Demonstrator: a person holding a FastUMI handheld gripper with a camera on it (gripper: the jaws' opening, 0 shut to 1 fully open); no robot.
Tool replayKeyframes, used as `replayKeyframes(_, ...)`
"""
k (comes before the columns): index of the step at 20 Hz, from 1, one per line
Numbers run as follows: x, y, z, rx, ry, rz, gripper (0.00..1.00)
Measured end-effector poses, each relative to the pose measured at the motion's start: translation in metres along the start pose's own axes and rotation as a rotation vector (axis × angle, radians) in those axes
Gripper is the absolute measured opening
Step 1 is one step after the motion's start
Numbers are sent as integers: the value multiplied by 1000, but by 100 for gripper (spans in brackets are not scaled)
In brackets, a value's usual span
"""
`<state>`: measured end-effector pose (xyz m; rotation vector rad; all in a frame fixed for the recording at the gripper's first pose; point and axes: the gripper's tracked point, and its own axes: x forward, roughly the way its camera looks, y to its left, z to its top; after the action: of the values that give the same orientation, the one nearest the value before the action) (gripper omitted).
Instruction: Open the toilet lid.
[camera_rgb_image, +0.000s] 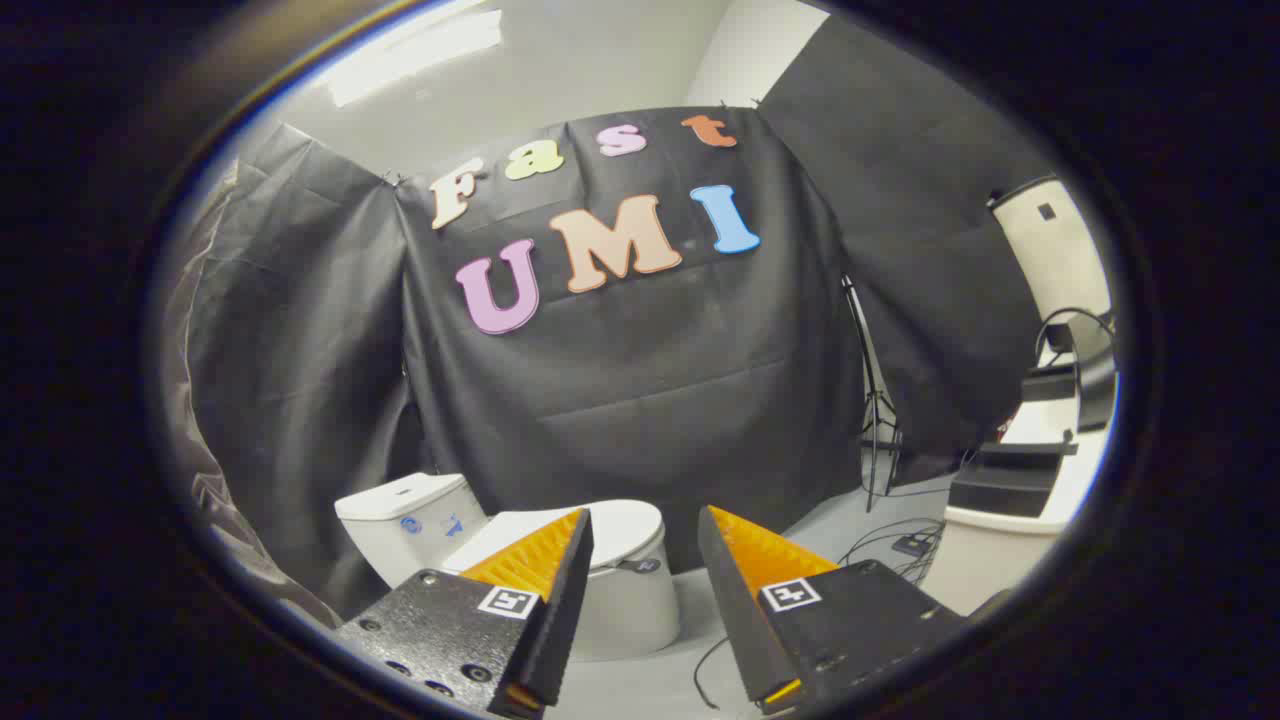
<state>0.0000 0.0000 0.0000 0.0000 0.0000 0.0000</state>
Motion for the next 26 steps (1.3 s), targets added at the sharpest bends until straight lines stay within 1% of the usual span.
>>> replayKeyframes(2, 1, 0, -7, 28, 7, 7, 66)
replayKeyframes(11, 9, -8, -25, 45, 75, -8, 66)
replayKeyframes(13, 12, -10, -28, 51, 93, -11, 64)
replayKeyframes(22, 18, -12, -41, 64, 164, -7, 64)
replayKeyframes(26, 22, -12, -47, 74, 200, -4, 61)
